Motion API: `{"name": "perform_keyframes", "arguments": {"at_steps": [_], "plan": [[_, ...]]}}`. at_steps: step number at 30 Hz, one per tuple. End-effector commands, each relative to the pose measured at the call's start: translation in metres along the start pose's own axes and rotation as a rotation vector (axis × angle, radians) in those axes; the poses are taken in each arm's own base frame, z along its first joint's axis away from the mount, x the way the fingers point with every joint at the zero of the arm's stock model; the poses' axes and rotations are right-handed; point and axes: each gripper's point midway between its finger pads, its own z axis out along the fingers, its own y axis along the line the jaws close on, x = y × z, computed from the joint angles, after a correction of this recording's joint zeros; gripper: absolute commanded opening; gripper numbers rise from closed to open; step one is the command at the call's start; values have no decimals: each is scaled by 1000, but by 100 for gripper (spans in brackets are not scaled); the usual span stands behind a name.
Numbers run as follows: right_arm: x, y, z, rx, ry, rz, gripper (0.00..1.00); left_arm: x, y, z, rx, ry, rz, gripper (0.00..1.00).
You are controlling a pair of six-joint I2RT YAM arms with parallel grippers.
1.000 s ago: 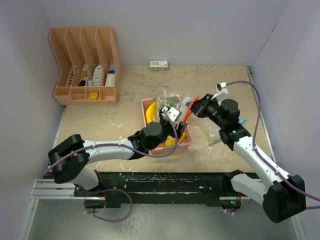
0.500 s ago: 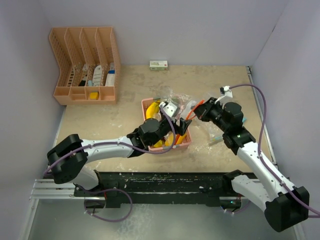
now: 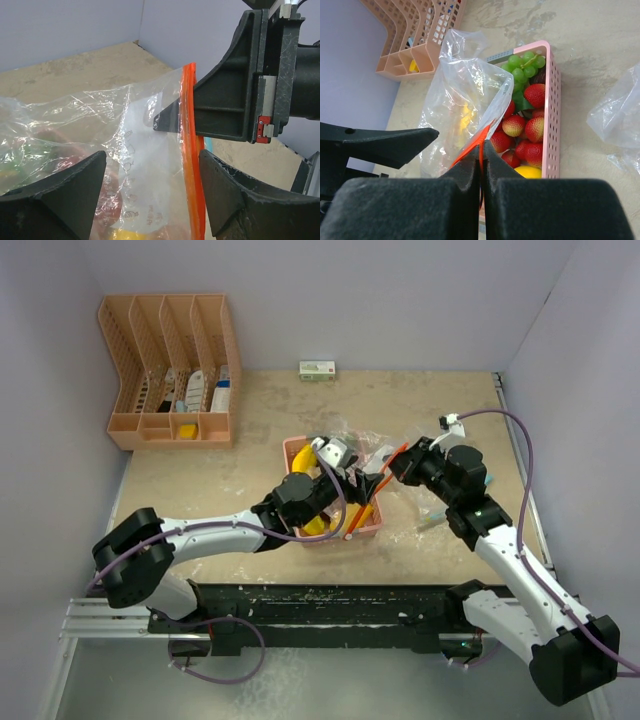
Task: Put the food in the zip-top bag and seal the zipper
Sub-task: Open the zipper of the food storage bag.
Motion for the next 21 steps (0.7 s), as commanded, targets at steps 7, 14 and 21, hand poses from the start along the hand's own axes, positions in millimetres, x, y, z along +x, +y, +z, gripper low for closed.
{"name": "perform_keyframes", "arguments": {"at_steps": [7, 14, 21], "plan": [[-12, 6, -3, -7, -37, -18, 0, -16, -14, 17, 57, -58, -54, 74], [-17, 8, -6, -4, -40, -27, 0, -7, -13, 22, 37, -29, -27, 59], [-18, 8, -10, 8, -38, -37, 0, -8, 4, 23, -80, -9, 73, 33]]}}
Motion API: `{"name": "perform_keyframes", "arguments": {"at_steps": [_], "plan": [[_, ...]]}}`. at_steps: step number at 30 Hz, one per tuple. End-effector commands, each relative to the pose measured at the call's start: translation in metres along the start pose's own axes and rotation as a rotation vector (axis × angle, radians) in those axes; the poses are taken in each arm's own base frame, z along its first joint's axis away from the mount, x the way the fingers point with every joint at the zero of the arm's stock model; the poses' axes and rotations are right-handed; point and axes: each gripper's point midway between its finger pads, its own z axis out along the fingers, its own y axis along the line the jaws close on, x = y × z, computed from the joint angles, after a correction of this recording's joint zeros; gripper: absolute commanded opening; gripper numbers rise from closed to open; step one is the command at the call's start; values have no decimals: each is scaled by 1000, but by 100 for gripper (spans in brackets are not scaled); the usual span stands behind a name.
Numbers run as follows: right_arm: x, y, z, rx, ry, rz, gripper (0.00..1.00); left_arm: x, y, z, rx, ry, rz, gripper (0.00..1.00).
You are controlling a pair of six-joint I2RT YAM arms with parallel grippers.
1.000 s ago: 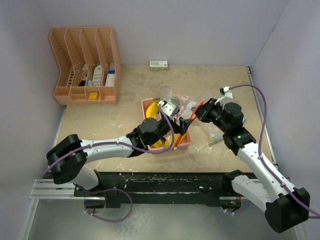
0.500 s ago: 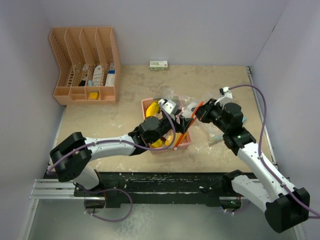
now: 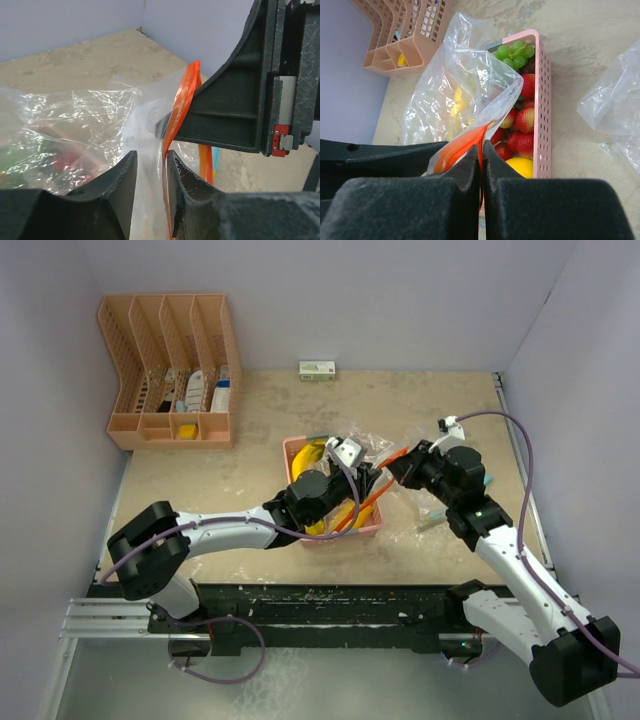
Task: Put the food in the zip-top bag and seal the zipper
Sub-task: Open the zipper of the food storage bag.
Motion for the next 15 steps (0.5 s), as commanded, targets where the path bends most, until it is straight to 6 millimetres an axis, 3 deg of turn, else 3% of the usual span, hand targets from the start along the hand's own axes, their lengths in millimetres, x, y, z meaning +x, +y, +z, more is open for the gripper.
{"name": "perform_keyframes", "arguments": {"at_steps": [1, 6, 11, 13, 15], "plan": [[-27, 16, -11, -24, -70, -41, 0, -31, 13, 5, -107, -60, 77, 32], [-27, 1, -17, 63, -47, -107, 0, -40, 40, -2, -245, -47, 185, 29], [-19, -33, -20, 229, 12, -188, 0, -50, 51, -10, -306, -57, 232, 27], [-17, -43, -21, 281, 21, -203, 0, -57, 56, -13, -331, -65, 242, 29], [-16, -47, -21, 296, 20, -207, 0, -60, 57, -15, -339, -63, 251, 38]]}}
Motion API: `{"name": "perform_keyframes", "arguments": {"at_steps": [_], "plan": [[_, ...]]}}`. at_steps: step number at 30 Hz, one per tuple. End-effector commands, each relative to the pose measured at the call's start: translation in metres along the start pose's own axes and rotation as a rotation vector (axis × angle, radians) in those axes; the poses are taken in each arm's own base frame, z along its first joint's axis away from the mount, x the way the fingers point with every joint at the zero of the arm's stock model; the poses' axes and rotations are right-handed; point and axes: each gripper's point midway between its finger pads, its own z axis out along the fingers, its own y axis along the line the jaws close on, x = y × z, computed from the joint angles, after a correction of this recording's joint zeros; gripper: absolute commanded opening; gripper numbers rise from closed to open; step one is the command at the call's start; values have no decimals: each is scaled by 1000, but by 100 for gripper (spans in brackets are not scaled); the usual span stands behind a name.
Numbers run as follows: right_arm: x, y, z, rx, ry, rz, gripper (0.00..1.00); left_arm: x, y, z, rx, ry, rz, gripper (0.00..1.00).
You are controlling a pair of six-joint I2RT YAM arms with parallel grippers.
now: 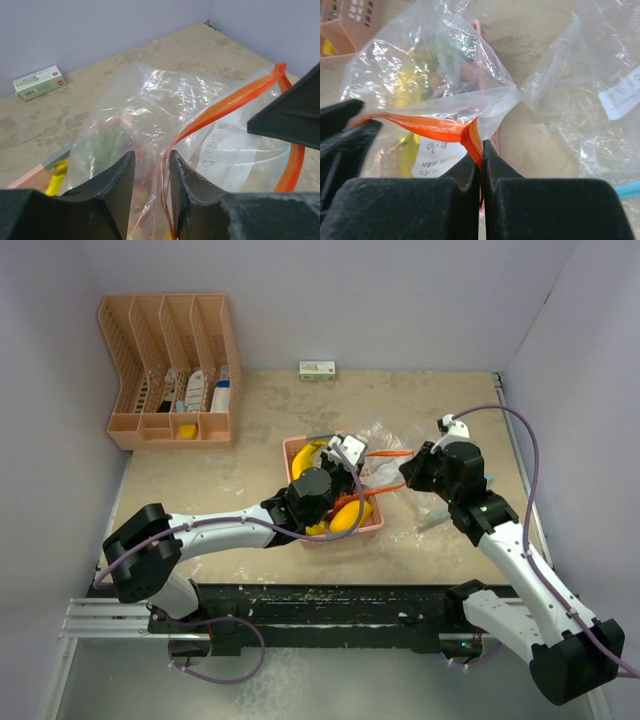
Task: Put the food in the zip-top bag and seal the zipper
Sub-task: Open the zipper of the food storage bag.
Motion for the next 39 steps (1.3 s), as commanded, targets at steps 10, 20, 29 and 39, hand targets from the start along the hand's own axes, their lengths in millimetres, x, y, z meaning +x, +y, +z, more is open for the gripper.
{"name": "perform_keyframes", "arguments": {"at_steps": [10, 20, 29, 39], "plan": [[-19, 15, -6, -58, -47, -35, 0, -19, -15, 1, 63, -60, 32, 66], [-42, 41, -17, -151, -71, -31, 0, 8, -24, 6, 54, -17, 85, 80], [-45, 43, -17, -146, -67, -24, 0, 14, -25, -4, 44, -2, 105, 85], [-48, 40, -28, -124, -70, -33, 0, 37, 2, -7, -106, 54, 256, 52]]}}
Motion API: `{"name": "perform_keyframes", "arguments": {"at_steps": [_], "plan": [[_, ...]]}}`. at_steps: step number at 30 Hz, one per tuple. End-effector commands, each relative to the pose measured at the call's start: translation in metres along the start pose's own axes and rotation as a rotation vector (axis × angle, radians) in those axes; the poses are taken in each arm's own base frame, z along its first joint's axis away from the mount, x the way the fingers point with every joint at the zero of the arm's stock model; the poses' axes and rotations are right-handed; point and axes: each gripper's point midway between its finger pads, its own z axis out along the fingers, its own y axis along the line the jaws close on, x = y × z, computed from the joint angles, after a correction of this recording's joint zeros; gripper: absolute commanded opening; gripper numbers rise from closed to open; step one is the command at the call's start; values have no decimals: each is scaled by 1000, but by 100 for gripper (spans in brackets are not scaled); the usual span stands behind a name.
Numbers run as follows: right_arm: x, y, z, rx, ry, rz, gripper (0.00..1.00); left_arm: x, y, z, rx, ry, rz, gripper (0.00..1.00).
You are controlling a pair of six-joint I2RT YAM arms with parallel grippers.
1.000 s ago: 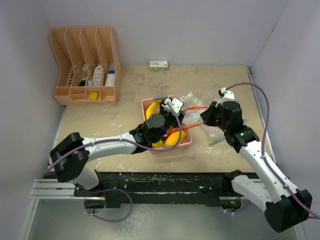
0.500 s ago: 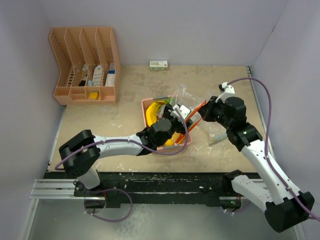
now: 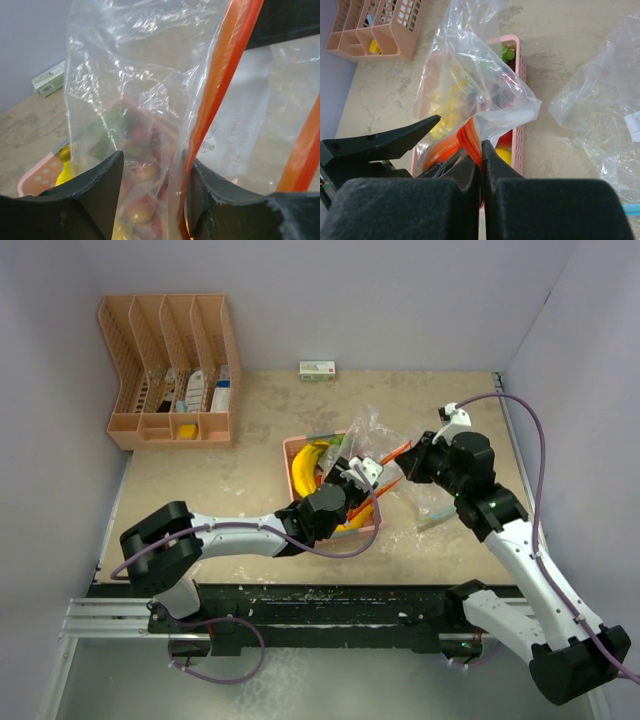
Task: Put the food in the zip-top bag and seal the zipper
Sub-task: Open the zipper of the food storage bag.
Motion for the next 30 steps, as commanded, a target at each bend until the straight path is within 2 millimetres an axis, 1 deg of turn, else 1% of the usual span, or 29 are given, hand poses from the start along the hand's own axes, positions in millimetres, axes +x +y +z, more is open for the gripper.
{"name": "perform_keyframes", "arguments": {"at_steps": [1, 4, 5, 6, 11, 14, 18, 21, 23, 25, 26, 27, 28, 30], "plan": [[-23, 12, -13, -25, -61, -13, 0, 6, 17, -1, -95, 7, 77, 44], [-19, 7, -13, -4, -45, -25, 0, -9, 26, -5, -123, -17, 67, 17], [-15, 3, -12, 9, -35, -30, 0, -16, 30, -7, -133, -28, 59, 6], [-11, -1, -12, 25, -25, -38, 0, -25, 35, -10, -145, -41, 47, 0], [15, -38, -11, 179, 50, -81, 0, -67, 58, -31, -173, -123, -21, 0], [24, -60, -14, 278, 66, -99, 0, -85, 64, -42, -153, -163, -59, 0], [30, -86, -19, 423, 73, -89, 0, -95, 74, -49, -157, -186, -114, 0], [35, -100, -22, 502, 76, -74, 0, -96, 92, -50, -209, -186, -153, 0], [38, -105, -23, 525, 82, -74, 0, -95, 105, -50, -253, -188, -180, 0], [42, -106, -23, 526, 91, -66, 0, -98, 117, -49, -285, -196, -198, 0], [45, -102, -21, 501, 99, -55, 4, -101, 122, -49, -296, -205, -206, 0], [47, -91, -17, 431, 107, -53, 12, -103, 124, -48, -301, -211, -205, 0], [45, -70, -10, 307, 105, -65, 24, -106, 125, -47, -299, -217, -201, 0], [36, -32, -9, 98, 71, -79, 38, -110, 124, -44, -292, -221, -184, 0]]}}
